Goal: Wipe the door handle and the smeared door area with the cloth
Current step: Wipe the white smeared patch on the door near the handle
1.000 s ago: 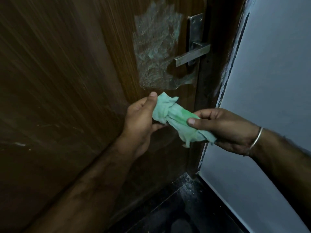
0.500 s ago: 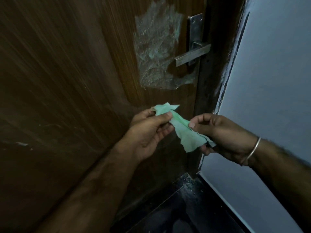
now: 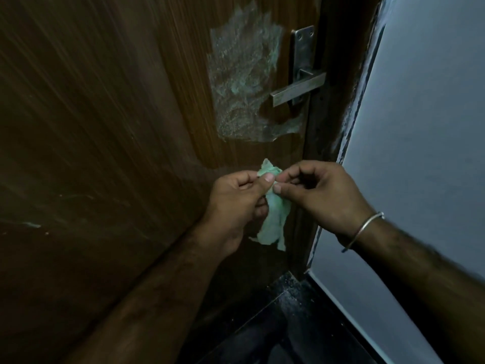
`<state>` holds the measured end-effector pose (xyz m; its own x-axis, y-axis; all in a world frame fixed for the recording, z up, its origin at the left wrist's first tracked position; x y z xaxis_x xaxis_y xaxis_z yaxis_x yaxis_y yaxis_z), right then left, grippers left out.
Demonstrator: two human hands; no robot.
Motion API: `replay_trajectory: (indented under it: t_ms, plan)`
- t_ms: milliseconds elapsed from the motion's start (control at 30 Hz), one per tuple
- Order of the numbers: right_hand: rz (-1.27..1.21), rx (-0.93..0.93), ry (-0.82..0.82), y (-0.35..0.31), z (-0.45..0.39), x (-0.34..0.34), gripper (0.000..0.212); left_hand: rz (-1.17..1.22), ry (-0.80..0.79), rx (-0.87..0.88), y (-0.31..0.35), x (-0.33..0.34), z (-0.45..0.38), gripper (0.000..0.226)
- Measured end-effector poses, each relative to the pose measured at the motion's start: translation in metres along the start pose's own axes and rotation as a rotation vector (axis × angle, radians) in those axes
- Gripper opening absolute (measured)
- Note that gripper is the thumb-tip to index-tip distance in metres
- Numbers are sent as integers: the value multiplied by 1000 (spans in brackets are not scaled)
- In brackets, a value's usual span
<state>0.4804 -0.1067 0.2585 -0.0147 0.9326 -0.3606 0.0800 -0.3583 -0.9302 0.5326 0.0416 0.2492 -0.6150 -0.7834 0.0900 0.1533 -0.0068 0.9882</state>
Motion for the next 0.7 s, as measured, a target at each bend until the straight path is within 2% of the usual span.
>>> replay_trajectory:
  t_ms: [67,133,267,333,400,533,567,600,667,700]
  plan:
    - [13,-20,41,3,1,-1,3,15,-12,-13,0,-3,0,16]
    - [-95,14,90,9,1,0,8,62,7,-7,1,-4,1,17]
    - [-839,349,105,24,2,0,20,137,166,-10,2,-8,2,17]
    - [-1022,466,59,29,5,3,25,124,199,-30,0,-6,5,14]
    - [-1045,485,52,33,6,10,25,104,207,-28,-2,-2,6,12]
    - [-841,417,271,33,1,14,16,30,246,5,-3,6,6,21]
    - [-838,387,277,34,1,13,17,-5,245,6,-2,7,6,23]
    - [-868,358,232,34,1,13,16,-30,232,3,-1,8,5,24]
    - [-970,311,25,33,5,15,19,-20,175,-9,4,8,6,23]
    - [-988,295,-73,34,7,17,29,3,132,-16,6,7,7,21]
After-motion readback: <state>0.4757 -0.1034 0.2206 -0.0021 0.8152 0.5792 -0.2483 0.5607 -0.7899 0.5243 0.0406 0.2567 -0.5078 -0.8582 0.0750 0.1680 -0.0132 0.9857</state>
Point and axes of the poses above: each hand's wrist, its own z-axis away from the middle knuckle, its own x-axis out of the palm, y = z × x, the point moved 1 cm from there along -z, towards the middle knuckle, and after that the axes turned 15 degrees about -y, right-handed, at the moved point
